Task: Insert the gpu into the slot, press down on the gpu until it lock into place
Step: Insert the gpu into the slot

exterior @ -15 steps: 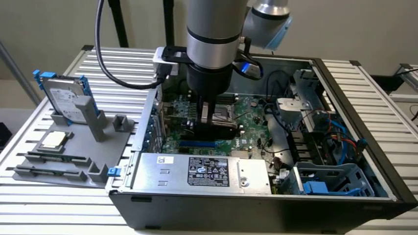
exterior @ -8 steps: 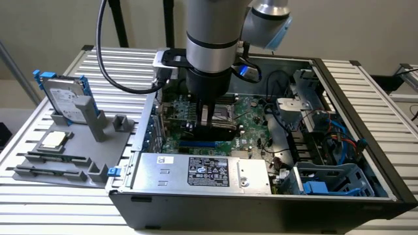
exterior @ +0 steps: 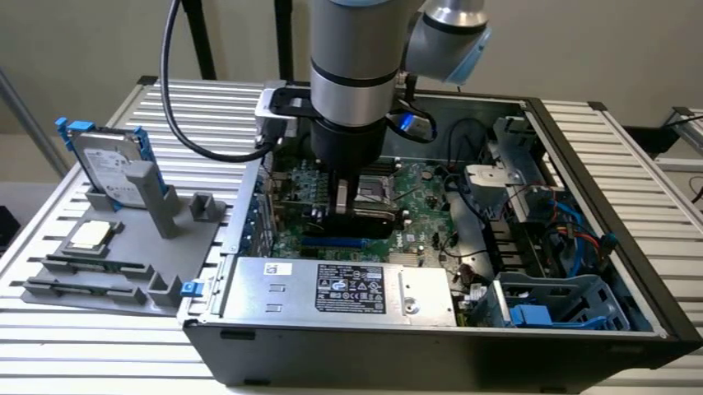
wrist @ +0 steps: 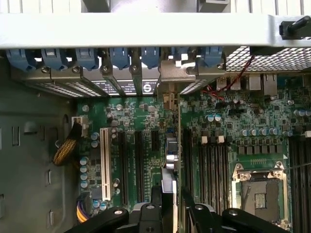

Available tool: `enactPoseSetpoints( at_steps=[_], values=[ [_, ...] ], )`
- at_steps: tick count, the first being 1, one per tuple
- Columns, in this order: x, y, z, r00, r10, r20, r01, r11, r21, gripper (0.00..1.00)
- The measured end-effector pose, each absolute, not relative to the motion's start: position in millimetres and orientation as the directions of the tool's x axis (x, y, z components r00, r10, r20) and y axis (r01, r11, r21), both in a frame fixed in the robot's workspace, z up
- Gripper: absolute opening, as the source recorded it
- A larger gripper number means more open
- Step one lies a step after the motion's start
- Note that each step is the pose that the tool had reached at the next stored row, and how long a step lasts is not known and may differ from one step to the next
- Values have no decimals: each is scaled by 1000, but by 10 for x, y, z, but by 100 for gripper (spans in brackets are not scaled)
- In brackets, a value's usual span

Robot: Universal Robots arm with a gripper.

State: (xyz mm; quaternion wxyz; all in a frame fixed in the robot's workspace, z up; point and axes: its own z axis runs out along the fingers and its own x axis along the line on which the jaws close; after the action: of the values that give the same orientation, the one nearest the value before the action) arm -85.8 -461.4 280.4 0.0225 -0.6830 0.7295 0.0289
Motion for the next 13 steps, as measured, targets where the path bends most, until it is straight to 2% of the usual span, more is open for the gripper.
enactPoseSetpoints(
  at_steps=[13],
  values=[
    [-863,-4614,2780,-67,-995,-77,-998,65,22,26]
  ],
)
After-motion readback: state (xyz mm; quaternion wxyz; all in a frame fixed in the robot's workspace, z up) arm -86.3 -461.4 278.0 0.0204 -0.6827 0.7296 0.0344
